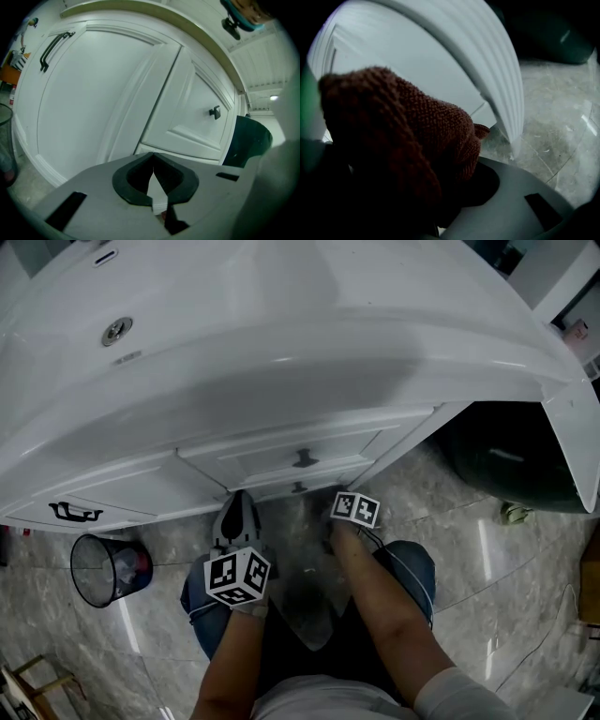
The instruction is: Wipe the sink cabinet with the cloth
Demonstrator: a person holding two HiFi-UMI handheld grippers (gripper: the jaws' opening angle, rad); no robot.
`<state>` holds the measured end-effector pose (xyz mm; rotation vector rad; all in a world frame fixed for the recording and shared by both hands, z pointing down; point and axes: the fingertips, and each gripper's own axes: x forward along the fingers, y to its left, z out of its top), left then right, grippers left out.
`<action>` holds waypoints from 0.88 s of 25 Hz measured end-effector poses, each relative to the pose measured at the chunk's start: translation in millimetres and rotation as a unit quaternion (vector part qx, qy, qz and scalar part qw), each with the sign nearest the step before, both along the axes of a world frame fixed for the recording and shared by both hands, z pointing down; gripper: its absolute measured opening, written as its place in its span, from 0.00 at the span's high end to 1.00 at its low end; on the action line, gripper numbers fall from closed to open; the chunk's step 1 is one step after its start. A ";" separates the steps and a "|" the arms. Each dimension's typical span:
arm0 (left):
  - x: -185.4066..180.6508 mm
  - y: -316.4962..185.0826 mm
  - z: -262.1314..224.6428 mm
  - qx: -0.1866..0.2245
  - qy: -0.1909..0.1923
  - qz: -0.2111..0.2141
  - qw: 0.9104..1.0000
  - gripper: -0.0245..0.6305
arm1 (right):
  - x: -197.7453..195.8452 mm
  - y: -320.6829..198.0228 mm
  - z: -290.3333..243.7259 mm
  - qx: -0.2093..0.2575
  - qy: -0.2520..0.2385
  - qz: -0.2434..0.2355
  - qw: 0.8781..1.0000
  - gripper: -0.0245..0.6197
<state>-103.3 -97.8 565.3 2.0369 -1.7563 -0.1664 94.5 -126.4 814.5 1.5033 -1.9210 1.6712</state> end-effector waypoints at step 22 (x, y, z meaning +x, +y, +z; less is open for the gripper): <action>12.0 2.8 -0.3 0.046 -0.005 0.012 0.999 0.95 | 66.2 1.6 -38.0 -0.002 0.108 0.072 0.992 0.85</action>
